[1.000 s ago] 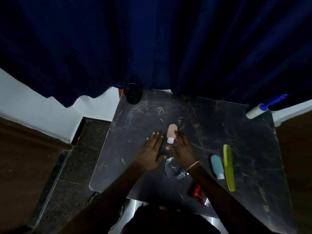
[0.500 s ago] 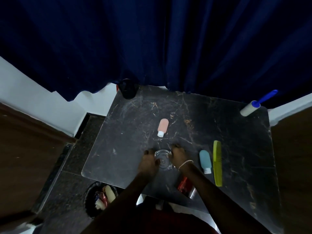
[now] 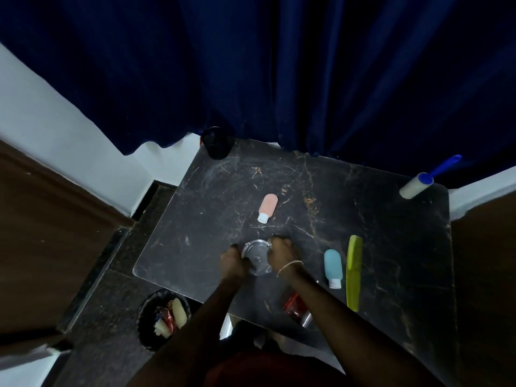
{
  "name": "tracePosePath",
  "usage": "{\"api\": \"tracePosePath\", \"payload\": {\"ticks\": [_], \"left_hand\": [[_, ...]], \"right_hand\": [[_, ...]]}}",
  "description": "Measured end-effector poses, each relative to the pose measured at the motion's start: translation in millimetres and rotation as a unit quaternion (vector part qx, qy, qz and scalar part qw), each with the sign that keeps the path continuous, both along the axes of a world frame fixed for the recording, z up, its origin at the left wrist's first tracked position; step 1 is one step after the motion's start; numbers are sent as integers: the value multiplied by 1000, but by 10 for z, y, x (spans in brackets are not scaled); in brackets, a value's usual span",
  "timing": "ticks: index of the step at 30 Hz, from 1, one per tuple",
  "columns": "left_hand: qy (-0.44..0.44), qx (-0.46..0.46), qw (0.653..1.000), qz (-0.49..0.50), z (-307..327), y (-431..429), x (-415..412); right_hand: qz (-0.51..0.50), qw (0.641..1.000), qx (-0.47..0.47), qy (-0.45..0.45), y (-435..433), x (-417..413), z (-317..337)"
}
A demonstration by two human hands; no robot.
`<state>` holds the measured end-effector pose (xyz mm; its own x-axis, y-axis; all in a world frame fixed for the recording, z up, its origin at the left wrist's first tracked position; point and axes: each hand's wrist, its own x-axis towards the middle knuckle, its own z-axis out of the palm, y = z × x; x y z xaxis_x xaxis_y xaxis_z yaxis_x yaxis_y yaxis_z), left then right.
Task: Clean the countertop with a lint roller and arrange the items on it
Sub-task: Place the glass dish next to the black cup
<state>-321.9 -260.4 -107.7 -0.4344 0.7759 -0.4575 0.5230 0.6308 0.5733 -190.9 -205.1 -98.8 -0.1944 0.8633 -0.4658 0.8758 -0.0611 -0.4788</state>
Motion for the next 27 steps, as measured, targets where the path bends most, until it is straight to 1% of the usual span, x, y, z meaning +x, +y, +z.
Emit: {"api": "tracePosePath", "payload": {"ticks": [2,5,10,17,20,23,27], "left_hand": [[12,-4,1000,7,61,-25,-60],[15,21,999,26,153,-47,-160],[-16,26,997,74,303,-21,-361],[-43,49,994,85,335,213,-677],[-53,55,992,100,317,333,-870],[-97,64,988,106,304,509,-1130],[-153,71,979,118,281,786,-1478]], "right_hand": [[-6,1000,15,21,-8,-26,47],[-19,998,26,58,-13,-83,105],[-41,994,19,100,16,-212,163],[-68,992,11,103,181,-507,200],[-64,993,27,98,283,-707,209],[-51,995,32,82,447,-943,219],[-64,994,53,68,671,-1258,233]]}}
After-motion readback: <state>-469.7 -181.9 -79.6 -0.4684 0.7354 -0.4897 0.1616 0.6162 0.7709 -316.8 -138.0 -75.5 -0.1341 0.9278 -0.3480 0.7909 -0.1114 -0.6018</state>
